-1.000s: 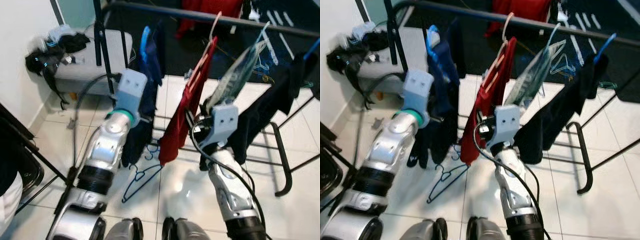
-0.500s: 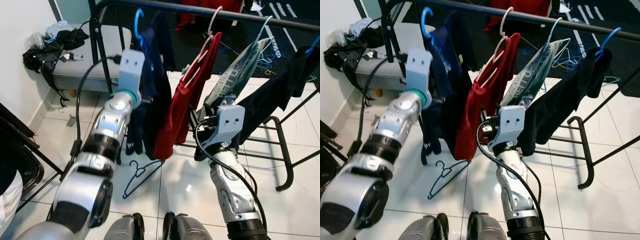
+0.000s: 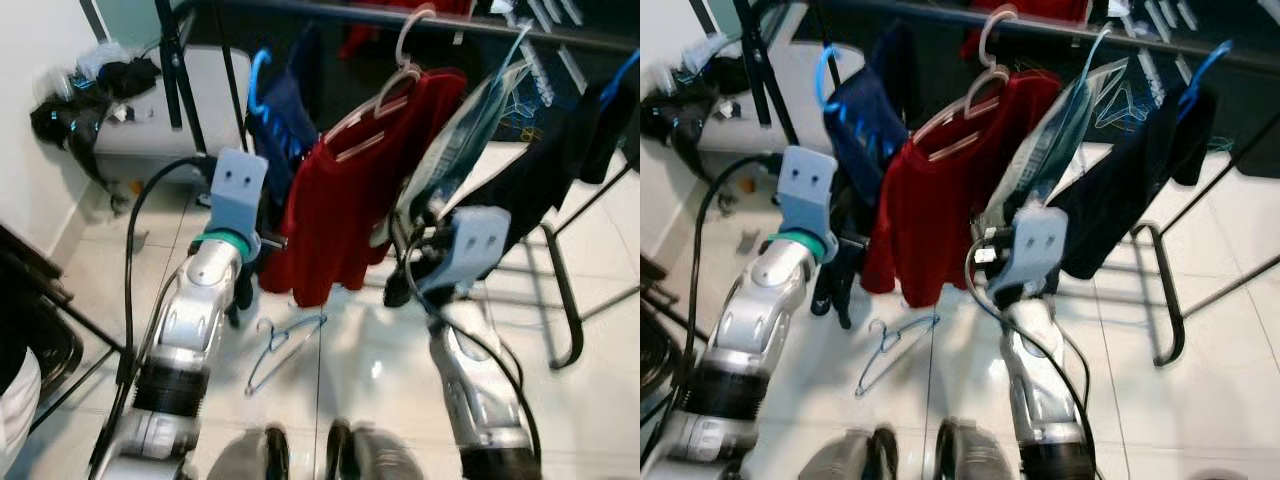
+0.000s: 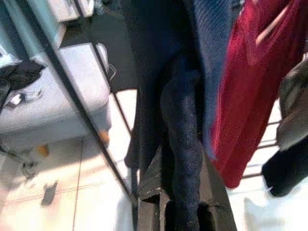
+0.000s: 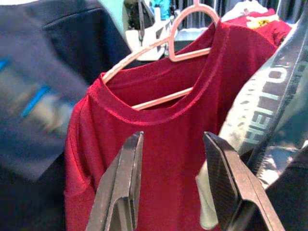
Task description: Hang hanger
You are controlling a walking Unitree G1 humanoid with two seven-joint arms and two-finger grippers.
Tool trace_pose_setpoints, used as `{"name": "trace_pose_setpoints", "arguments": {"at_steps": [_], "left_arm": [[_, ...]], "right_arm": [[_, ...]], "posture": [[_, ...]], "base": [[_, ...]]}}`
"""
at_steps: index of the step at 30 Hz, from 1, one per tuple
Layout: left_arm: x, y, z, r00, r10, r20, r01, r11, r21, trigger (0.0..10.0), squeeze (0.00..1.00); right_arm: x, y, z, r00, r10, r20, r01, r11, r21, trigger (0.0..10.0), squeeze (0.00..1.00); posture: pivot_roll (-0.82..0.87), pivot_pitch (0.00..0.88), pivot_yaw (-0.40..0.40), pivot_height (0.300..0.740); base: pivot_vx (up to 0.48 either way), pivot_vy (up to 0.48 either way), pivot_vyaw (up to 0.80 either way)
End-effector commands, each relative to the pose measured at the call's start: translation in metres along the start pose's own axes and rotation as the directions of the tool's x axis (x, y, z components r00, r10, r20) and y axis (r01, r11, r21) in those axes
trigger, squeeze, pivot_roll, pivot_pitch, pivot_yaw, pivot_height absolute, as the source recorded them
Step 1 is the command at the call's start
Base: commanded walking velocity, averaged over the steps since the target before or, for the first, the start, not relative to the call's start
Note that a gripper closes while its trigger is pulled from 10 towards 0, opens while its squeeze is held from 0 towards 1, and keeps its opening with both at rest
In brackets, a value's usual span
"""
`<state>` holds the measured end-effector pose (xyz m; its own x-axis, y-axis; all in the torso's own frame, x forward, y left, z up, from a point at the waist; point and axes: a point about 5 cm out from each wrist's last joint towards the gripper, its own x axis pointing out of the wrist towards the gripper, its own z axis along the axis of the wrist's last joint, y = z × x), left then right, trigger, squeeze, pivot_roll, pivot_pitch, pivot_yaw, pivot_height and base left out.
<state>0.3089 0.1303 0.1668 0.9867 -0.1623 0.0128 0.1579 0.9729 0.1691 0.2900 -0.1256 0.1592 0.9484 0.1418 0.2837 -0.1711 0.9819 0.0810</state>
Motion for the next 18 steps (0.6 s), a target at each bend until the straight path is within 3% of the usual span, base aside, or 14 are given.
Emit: {"name": "trace_pose_setpoints", "arguments": {"at_steps": [1, 5, 10, 18], "left_arm": [[-0.009, -0.001, 0.010, 0.999, -0.008, 0.043, 0.007, 1.000, 0.021, 10.0, 0.00], [-0.009, -0.001, 0.010, 0.999, -0.008, 0.043, 0.007, 1.000, 0.021, 10.0, 0.00], [-0.012, 0.007, -0.004, 1.000, 0.010, 0.014, -0.011, 1.000, 0.022, 10.0, 0.00], [-0.007, 0.006, 0.000, 0.999, -0.009, 0.031, 0.008, 0.999, 0.033, 10.0, 0.00]], "right_arm": [[-0.002, 0.004, -0.004, 1.000, 0.014, -0.017, -0.013, 1.000, 0.017, 10.0, 0.00], [-0.002, 0.004, -0.004, 1.000, 0.014, -0.017, -0.013, 1.000, 0.017, 10.0, 0.00], [-0.006, 0.007, -0.008, 0.999, 0.016, -0.036, -0.015, 1.000, 0.023, 10.0, 0.00], [-0.007, 0.007, -0.008, 0.999, 0.012, -0.040, -0.011, 1.000, 0.023, 10.0, 0.00]], "posture": [[-0.05, 0.138, 0.060, 0.740], [-0.05, 0.138, 0.060, 0.740], [-0.06, 0.129, 0.067, 0.740], [-0.06, 0.128, 0.070, 0.740]], "base": [[0.000, 0.000, 0.00], [0.000, 0.000, 0.00], [0.000, 0.000, 0.00], [0.000, 0.000, 0.00]]}}
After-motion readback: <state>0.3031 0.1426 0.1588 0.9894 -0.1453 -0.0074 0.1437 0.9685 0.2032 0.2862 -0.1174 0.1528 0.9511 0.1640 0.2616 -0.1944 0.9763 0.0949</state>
